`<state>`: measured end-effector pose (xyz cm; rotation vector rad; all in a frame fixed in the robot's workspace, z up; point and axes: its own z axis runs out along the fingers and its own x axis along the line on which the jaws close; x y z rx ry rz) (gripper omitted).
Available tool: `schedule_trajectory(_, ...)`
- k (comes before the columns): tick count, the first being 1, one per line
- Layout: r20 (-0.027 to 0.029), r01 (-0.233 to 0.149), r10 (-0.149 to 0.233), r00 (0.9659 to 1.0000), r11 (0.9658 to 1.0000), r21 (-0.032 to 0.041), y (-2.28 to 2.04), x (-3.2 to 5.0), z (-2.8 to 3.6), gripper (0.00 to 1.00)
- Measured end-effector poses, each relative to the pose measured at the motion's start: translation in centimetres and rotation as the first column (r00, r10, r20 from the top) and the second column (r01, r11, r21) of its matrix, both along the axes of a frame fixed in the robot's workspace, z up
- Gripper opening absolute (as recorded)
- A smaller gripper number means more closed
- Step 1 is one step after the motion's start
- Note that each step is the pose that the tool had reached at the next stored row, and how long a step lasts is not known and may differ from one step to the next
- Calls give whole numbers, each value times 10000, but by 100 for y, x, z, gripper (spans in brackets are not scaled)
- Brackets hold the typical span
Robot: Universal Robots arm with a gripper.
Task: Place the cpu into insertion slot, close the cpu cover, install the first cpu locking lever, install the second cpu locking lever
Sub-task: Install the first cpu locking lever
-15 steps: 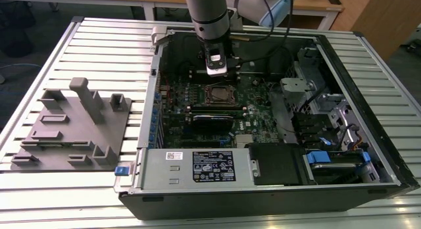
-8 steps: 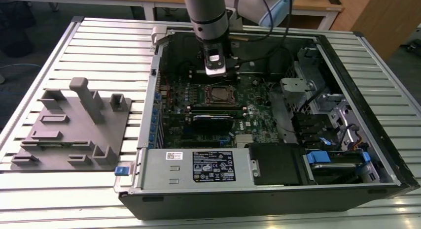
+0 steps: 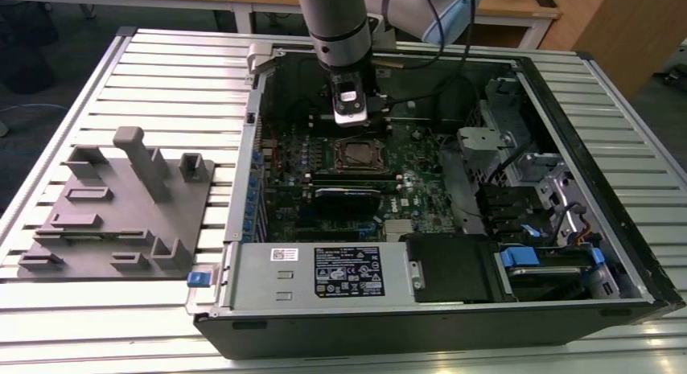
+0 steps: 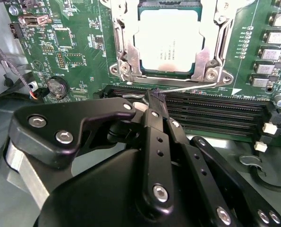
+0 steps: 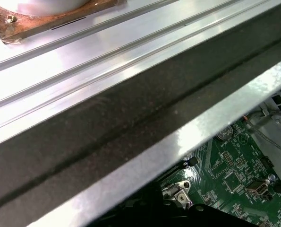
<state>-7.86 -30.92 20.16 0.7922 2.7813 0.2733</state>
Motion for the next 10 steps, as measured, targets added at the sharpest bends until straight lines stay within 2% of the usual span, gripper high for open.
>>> schedule_trajectory(10, 0, 3, -3, 10000, 10000, -60, 4, 21, -23, 10)
